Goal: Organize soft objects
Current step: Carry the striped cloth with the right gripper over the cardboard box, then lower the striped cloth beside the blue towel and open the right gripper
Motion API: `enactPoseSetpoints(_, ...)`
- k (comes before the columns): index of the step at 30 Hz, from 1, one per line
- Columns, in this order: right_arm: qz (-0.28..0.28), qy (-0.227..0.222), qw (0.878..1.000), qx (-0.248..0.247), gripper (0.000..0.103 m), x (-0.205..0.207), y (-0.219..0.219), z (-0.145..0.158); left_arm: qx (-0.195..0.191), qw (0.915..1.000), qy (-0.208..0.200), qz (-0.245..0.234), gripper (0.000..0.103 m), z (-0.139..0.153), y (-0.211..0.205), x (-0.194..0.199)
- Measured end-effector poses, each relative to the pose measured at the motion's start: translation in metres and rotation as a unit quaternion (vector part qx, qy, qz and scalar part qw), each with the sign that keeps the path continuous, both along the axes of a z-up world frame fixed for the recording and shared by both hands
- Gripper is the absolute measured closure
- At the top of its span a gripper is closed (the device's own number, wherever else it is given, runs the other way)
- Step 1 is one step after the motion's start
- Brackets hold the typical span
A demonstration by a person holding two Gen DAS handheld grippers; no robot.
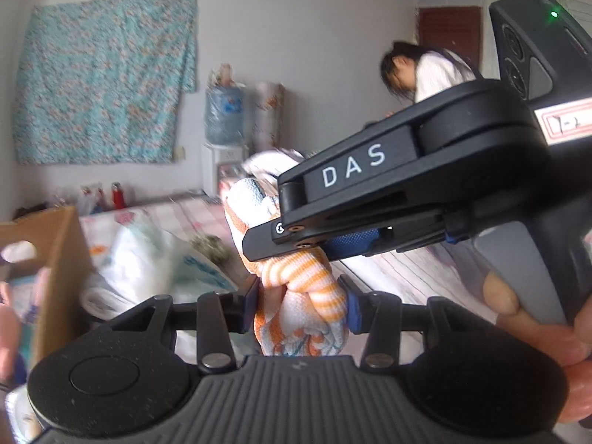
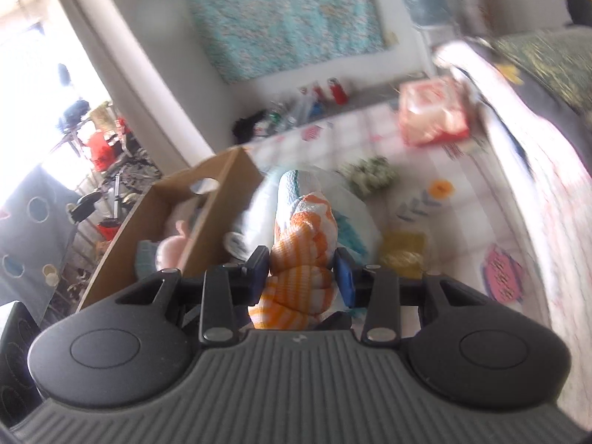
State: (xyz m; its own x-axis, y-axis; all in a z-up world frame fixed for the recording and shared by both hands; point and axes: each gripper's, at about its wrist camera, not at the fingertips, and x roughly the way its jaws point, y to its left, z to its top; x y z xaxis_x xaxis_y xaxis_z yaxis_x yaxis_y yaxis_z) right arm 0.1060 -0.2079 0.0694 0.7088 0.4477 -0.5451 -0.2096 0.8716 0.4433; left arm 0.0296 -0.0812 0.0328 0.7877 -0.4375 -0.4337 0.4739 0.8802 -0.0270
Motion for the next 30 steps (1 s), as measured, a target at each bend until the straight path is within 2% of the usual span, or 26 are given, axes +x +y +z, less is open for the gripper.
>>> enactPoseSetpoints(6,0.075,-0.029,0.997,-0.006,0.066,0.022,0.073,0.034,0.007,0.9972,-0.032,0.067,0.056,0.025,0.049,0.003)
enactPoseSetpoints(11,0.142,-0.016,0.990,0.003,0.066,0.044,0.141,0.043,0.030,0.9925,-0.022,0.116,0.056,0.035,0.097,0.010)
enactPoseSetpoints(14,0.180,0.018,0.983,0.020,0.066,0.061,0.184,0.041,0.048,0.9896,0.001,0.136,0.056,0.038,0.126,0.014)
enactPoseSetpoints(22,0.243,0.124,0.962,0.028,0.066,0.077,0.284,0.003,0.035,0.9768,0.107,0.182,0.056,0.018,0.199,0.020)
enactPoseSetpoints(30,0.276,0.217,0.934,0.063,0.068,0.098,0.354,-0.036,0.085,0.9580,0.118,0.247,0.055,0.013,0.249,0.016)
